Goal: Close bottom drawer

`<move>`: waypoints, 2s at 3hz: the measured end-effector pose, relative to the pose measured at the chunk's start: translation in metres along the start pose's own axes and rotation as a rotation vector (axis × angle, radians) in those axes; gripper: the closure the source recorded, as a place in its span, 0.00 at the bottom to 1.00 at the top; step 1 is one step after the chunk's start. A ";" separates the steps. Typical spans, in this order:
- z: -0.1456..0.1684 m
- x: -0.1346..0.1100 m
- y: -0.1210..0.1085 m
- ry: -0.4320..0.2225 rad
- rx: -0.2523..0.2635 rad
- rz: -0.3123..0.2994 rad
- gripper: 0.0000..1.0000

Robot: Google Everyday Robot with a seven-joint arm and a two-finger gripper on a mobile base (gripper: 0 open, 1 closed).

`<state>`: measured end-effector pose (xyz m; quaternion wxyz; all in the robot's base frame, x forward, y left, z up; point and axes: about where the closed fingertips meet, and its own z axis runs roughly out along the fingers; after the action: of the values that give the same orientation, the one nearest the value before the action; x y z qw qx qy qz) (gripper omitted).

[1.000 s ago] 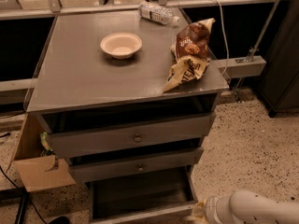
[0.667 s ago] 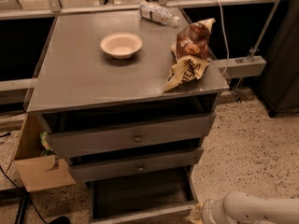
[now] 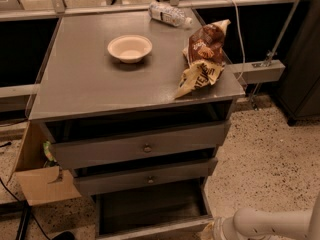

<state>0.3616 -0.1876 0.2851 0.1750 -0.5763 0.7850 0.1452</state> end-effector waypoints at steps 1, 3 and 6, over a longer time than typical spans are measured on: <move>0.014 0.003 -0.003 -0.009 0.009 -0.019 1.00; 0.063 0.017 -0.021 -0.048 0.069 -0.042 1.00; 0.122 0.025 -0.011 -0.096 0.040 -0.072 1.00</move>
Offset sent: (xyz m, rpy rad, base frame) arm 0.0300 0.0018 -0.0688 0.0204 -0.1128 0.0082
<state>0.3784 -0.1596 0.1640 0.2289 -0.5928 0.7573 0.1504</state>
